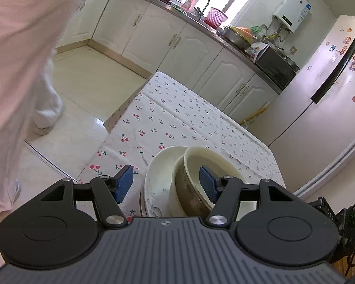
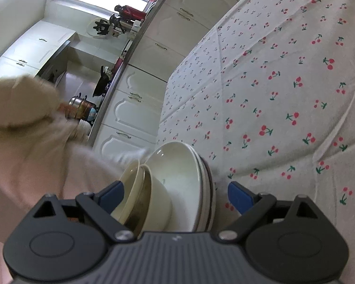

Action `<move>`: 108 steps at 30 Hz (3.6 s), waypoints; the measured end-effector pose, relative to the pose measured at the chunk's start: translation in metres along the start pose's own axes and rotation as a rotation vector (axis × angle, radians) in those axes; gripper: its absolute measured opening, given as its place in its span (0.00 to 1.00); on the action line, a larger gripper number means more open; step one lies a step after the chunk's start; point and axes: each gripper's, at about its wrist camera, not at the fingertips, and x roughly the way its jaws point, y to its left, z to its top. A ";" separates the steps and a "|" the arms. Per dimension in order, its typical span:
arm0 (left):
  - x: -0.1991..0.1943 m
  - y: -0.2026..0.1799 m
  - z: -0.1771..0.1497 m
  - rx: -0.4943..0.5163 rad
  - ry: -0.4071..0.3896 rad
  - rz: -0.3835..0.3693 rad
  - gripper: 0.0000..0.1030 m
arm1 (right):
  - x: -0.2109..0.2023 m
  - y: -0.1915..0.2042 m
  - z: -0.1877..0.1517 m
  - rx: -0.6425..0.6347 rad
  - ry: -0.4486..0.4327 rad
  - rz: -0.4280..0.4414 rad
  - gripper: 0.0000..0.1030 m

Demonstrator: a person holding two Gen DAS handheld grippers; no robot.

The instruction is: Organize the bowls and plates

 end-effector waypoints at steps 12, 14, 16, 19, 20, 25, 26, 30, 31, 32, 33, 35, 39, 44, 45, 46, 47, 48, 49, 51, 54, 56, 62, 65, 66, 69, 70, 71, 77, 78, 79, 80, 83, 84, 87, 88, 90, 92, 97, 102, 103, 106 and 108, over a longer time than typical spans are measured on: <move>-0.024 -0.030 0.000 0.111 -0.132 0.058 0.91 | -0.026 0.032 -0.001 -0.160 -0.082 -0.077 0.99; -0.022 -0.037 0.000 0.143 -0.150 0.086 0.95 | -0.029 0.038 -0.001 -0.219 -0.109 -0.104 0.99; -0.019 -0.043 0.000 0.168 -0.162 0.108 0.96 | -0.028 0.041 0.000 -0.269 -0.120 -0.136 0.99; -0.011 -0.049 0.001 0.196 -0.167 0.151 0.96 | -0.023 0.040 0.006 -0.334 -0.134 -0.175 0.99; -0.009 -0.052 0.003 0.206 -0.175 0.168 0.97 | -0.020 0.038 0.009 -0.345 -0.136 -0.184 0.99; 0.002 -0.066 0.018 0.257 -0.218 0.240 1.00 | -0.009 0.025 0.025 -0.368 -0.146 -0.216 0.99; 0.005 -0.068 0.020 0.263 -0.222 0.256 1.00 | -0.008 0.022 0.028 -0.368 -0.152 -0.215 0.99; 0.018 -0.068 0.025 0.268 -0.232 0.314 1.00 | -0.005 0.019 0.034 -0.412 -0.176 -0.241 0.99; 0.019 -0.067 0.026 0.265 -0.235 0.324 1.00 | -0.004 0.019 0.033 -0.427 -0.182 -0.251 0.99; 0.018 -0.065 0.025 0.263 -0.239 0.326 1.00 | -0.004 0.018 0.031 -0.445 -0.189 -0.262 0.99; 0.016 -0.064 0.024 0.261 -0.244 0.326 1.00 | -0.005 0.018 0.028 -0.458 -0.195 -0.272 0.99; 0.009 -0.063 0.019 0.260 -0.252 0.314 1.00 | -0.008 0.016 0.021 -0.459 -0.199 -0.286 0.99; -0.016 -0.066 0.011 0.292 -0.261 0.289 1.00 | -0.020 0.021 0.008 -0.477 -0.205 -0.332 0.99; -0.037 -0.065 -0.002 0.323 -0.251 0.284 1.00 | -0.040 0.041 -0.009 -0.542 -0.229 -0.405 0.99; -0.040 -0.064 -0.005 0.329 -0.233 0.278 1.00 | -0.043 0.044 -0.014 -0.547 -0.228 -0.417 0.99; -0.040 -0.065 -0.009 0.334 -0.216 0.271 1.00 | -0.046 0.045 -0.018 -0.549 -0.222 -0.424 0.99; -0.043 -0.064 -0.014 0.342 -0.201 0.263 1.00 | -0.047 0.047 -0.024 -0.553 -0.208 -0.433 0.99; -0.045 -0.063 -0.018 0.349 -0.192 0.262 1.00 | -0.049 0.049 -0.030 -0.556 -0.193 -0.442 0.99; -0.047 -0.061 -0.021 0.351 -0.185 0.270 1.00 | -0.050 0.051 -0.037 -0.556 -0.181 -0.449 0.99; -0.051 -0.055 -0.029 0.347 -0.168 0.281 1.00 | -0.053 0.054 -0.047 -0.557 -0.161 -0.453 0.99; -0.054 -0.048 -0.039 0.344 -0.129 0.282 1.00 | -0.055 0.058 -0.063 -0.572 -0.145 -0.476 0.99; -0.056 -0.045 -0.044 0.344 -0.113 0.288 1.00 | -0.056 0.060 -0.071 -0.571 -0.133 -0.489 0.99; -0.060 -0.045 -0.061 0.369 -0.090 0.293 1.00 | -0.067 0.067 -0.091 -0.570 -0.149 -0.508 0.99; -0.062 -0.048 -0.065 0.385 -0.089 0.290 1.00 | -0.074 0.069 -0.097 -0.568 -0.167 -0.515 0.99; -0.064 -0.047 -0.065 0.389 -0.091 0.289 1.00 | -0.076 0.070 -0.099 -0.567 -0.171 -0.518 0.99; -0.066 -0.045 -0.066 0.394 -0.093 0.286 1.00 | -0.080 0.073 -0.104 -0.571 -0.179 -0.524 0.99; -0.067 -0.044 -0.066 0.391 -0.090 0.281 1.00 | -0.081 0.074 -0.106 -0.576 -0.183 -0.527 0.99; -0.068 -0.044 -0.067 0.390 -0.087 0.276 1.00 | -0.081 0.076 -0.107 -0.580 -0.184 -0.527 0.99; -0.065 -0.043 -0.072 0.400 -0.067 0.275 1.00 | -0.075 0.078 -0.113 -0.586 -0.149 -0.533 0.99; -0.064 -0.042 -0.072 0.398 -0.064 0.275 1.00 | -0.073 0.077 -0.113 -0.583 -0.141 -0.534 0.99; -0.064 -0.042 -0.072 0.395 -0.061 0.275 1.00 | -0.073 0.077 -0.114 -0.581 -0.135 -0.535 0.99; -0.063 -0.043 -0.074 0.393 -0.060 0.277 1.00 | -0.072 0.076 -0.114 -0.578 -0.130 -0.536 0.99; -0.060 -0.043 -0.075 0.388 -0.043 0.277 1.00 | -0.071 0.075 -0.114 -0.570 -0.123 -0.536 0.99; -0.058 -0.043 -0.076 0.387 -0.037 0.276 1.00 | -0.071 0.074 -0.115 -0.567 -0.120 -0.535 0.99; -0.055 -0.043 -0.077 0.390 -0.027 0.276 1.00 | -0.070 0.074 -0.115 -0.568 -0.111 -0.534 0.99; -0.055 -0.044 -0.077 0.392 -0.024 0.277 1.00 | -0.070 0.074 -0.116 -0.570 -0.109 -0.533 0.99; -0.054 -0.044 -0.078 0.389 -0.019 0.276 1.00 | -0.070 0.073 -0.116 -0.573 -0.108 -0.526 0.99; -0.053 -0.043 -0.078 0.388 -0.016 0.277 1.00 | -0.070 0.073 -0.116 -0.573 -0.107 -0.525 0.99; -0.052 -0.043 -0.078 0.389 -0.015 0.275 1.00 | -0.069 0.072 -0.115 -0.568 -0.103 -0.524 0.99; -0.051 -0.044 -0.079 0.390 -0.010 0.278 1.00 | -0.067 0.071 -0.115 -0.570 -0.096 -0.523 0.99; -0.051 -0.044 -0.079 0.391 -0.009 0.279 1.00 | -0.067 0.071 -0.115 -0.571 -0.095 -0.523 0.99; -0.051 -0.045 -0.079 0.391 -0.009 0.279 1.00 | -0.067 0.070 -0.114 -0.568 -0.091 -0.522 0.99; -0.051 -0.045 -0.079 0.394 -0.010 0.281 1.00 | -0.067 0.069 -0.114 -0.566 -0.091 -0.519 0.99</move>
